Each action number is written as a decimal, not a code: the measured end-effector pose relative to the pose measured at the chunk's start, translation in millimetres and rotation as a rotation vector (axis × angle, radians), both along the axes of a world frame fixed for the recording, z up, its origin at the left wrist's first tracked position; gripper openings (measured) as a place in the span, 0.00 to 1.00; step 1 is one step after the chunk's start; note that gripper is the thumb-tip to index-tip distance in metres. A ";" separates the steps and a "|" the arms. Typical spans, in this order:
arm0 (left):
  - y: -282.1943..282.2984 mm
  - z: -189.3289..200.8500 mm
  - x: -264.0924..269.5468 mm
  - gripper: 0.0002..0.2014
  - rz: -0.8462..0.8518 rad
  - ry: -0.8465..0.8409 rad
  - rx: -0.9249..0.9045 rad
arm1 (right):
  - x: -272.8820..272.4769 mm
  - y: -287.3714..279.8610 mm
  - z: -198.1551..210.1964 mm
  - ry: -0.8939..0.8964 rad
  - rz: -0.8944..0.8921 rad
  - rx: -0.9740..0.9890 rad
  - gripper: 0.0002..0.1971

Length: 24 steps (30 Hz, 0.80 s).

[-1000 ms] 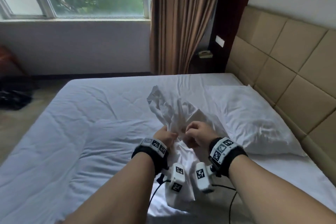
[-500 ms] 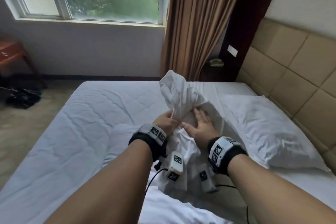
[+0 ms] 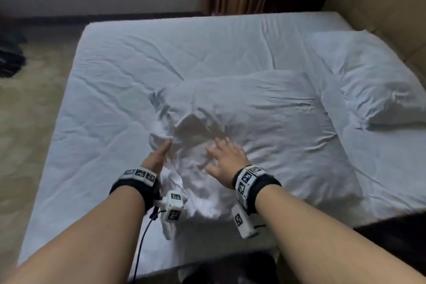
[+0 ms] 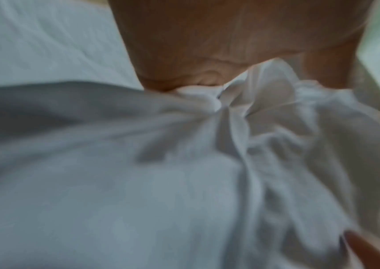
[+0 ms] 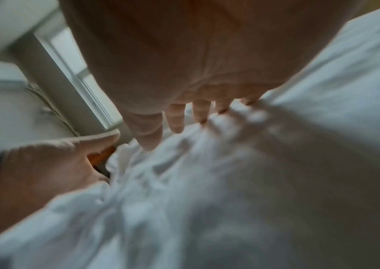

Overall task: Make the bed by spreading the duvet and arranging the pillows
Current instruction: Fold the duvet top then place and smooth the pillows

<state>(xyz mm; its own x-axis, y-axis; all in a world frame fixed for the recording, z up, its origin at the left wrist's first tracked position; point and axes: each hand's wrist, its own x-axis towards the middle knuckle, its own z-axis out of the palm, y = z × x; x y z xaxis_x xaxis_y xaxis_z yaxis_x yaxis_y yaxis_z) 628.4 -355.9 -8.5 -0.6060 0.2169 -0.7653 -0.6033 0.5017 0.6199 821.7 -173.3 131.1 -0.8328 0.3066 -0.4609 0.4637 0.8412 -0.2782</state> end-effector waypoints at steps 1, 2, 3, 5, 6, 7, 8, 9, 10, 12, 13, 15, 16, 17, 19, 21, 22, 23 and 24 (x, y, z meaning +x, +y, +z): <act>11.4 15.7 16.5 0.51 -0.018 -0.031 -0.010 | 15.9 4.4 -6.9 -0.040 -0.007 0.016 0.34; 22.9 37.0 31.1 0.47 -0.054 -0.013 -0.035 | 30.0 8.6 -11.5 -0.065 -0.018 0.031 0.34; 35.8 56.9 41.4 0.39 -0.103 0.026 -0.077 | 40.8 12.8 -14.4 -0.073 -0.036 0.046 0.35; 57.7 78.8 42.9 0.23 -0.119 0.118 -0.062 | 52.3 20.5 -14.3 -0.076 -0.100 0.048 0.37; 66.1 95.5 38.4 0.19 -0.148 0.161 -0.026 | 53.3 23.9 -11.8 -0.066 -0.139 0.048 0.38; 72.6 109.1 30.8 0.19 -0.180 0.221 0.015 | 50.9 27.4 -8.8 -0.041 -0.170 0.054 0.39; 77.4 118.8 20.1 0.20 -0.185 0.282 0.056 | 45.0 30.8 -4.6 -0.005 -0.193 0.057 0.40; 78.2 137.1 11.6 0.21 -0.172 0.338 0.085 | 36.5 34.3 -0.2 0.037 -0.206 0.051 0.41; 77.0 149.2 2.2 0.19 -0.143 0.384 0.104 | 25.9 38.2 3.6 0.071 -0.206 0.038 0.40; 67.6 156.9 -17.1 0.16 -0.143 0.484 0.012 | 6.3 44.7 7.9 0.082 -0.152 -0.001 0.38; 60.2 158.8 -19.2 0.17 -0.179 0.516 -0.066 | 0.0 48.4 6.1 0.052 -0.113 -0.041 0.36; 39.6 141.0 -18.5 0.21 -0.271 0.470 -0.186 | -1.1 58.1 1.7 0.001 -0.105 -0.153 0.33; 31.6 129.0 -14.4 0.26 -0.286 0.403 -0.237 | 5.7 64.4 0.8 0.001 -0.135 -0.194 0.31; 24.9 121.2 -6.6 0.36 -0.283 0.338 -0.268 | 16.7 72.8 0.7 0.020 -0.186 -0.211 0.30; 23.5 115.5 10.6 0.51 -0.232 0.276 -0.374 | 50.2 93.9 4.1 0.084 -0.346 -0.188 0.27; 34.2 114.8 23.2 0.43 -0.225 0.356 -0.446 | 95.6 119.0 8.6 0.122 -0.524 -0.135 0.25; 42.7 114.6 28.3 0.40 -0.242 0.435 -0.445 | 119.2 131.8 10.7 0.108 -0.603 -0.107 0.25; 52.0 117.5 34.9 0.40 -0.289 0.513 -0.439 | 142.6 145.5 11.8 0.079 -0.675 -0.079 0.25; 60.4 117.1 40.9 0.42 -0.363 0.589 -0.433 | 165.4 158.3 14.3 0.050 -0.745 -0.060 0.25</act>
